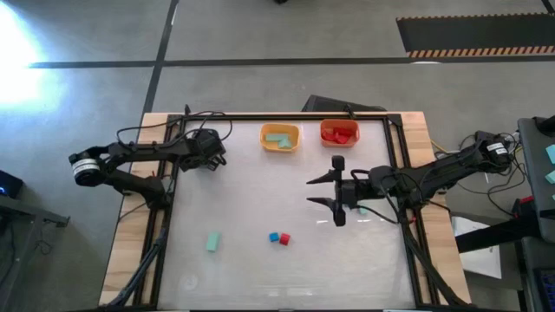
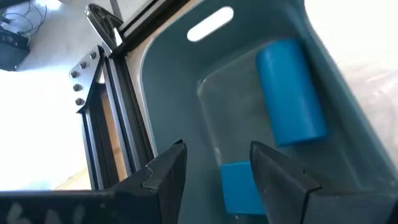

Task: Sort & place blocks by color
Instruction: Put the square blue block into the dark blue bin, then put the small light blue rectangular block into the yellow bin

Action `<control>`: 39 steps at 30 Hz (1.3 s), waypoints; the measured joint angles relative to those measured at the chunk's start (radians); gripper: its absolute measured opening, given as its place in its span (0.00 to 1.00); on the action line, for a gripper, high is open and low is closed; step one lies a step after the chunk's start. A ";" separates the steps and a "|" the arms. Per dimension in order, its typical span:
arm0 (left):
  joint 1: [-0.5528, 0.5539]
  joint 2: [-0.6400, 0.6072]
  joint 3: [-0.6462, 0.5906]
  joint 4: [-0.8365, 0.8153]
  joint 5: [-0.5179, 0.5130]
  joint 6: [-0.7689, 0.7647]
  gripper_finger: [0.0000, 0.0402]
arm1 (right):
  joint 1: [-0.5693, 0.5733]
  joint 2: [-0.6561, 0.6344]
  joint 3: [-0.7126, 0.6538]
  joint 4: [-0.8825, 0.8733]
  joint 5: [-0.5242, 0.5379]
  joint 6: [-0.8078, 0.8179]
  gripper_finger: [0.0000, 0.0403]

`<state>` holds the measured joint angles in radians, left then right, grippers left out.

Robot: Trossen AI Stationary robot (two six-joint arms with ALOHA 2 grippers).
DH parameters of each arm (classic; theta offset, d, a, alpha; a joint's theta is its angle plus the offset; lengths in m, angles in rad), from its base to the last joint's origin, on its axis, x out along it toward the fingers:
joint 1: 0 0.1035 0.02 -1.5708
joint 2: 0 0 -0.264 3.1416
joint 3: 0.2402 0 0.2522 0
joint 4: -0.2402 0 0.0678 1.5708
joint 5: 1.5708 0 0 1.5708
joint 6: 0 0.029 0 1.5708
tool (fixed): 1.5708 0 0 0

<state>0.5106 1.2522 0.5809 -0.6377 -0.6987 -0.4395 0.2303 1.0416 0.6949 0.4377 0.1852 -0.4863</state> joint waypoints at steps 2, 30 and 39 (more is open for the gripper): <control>0.000 0.000 -0.002 0.000 0.000 -0.001 0.40 | -0.008 0.000 0.000 -0.002 -0.001 -0.010 0.48; -0.476 -0.198 0.167 0.004 0.207 -0.343 0.41 | -0.296 0.010 0.000 0.001 -0.272 -0.033 0.48; -0.777 -0.093 0.178 0.156 0.209 -0.564 0.41 | -0.296 0.010 0.000 0.013 -0.273 -0.071 0.48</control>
<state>-0.2666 1.1591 0.7589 -0.4814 -0.4900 -1.0036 -0.0662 1.0512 0.6952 0.4511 -0.0879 -0.5575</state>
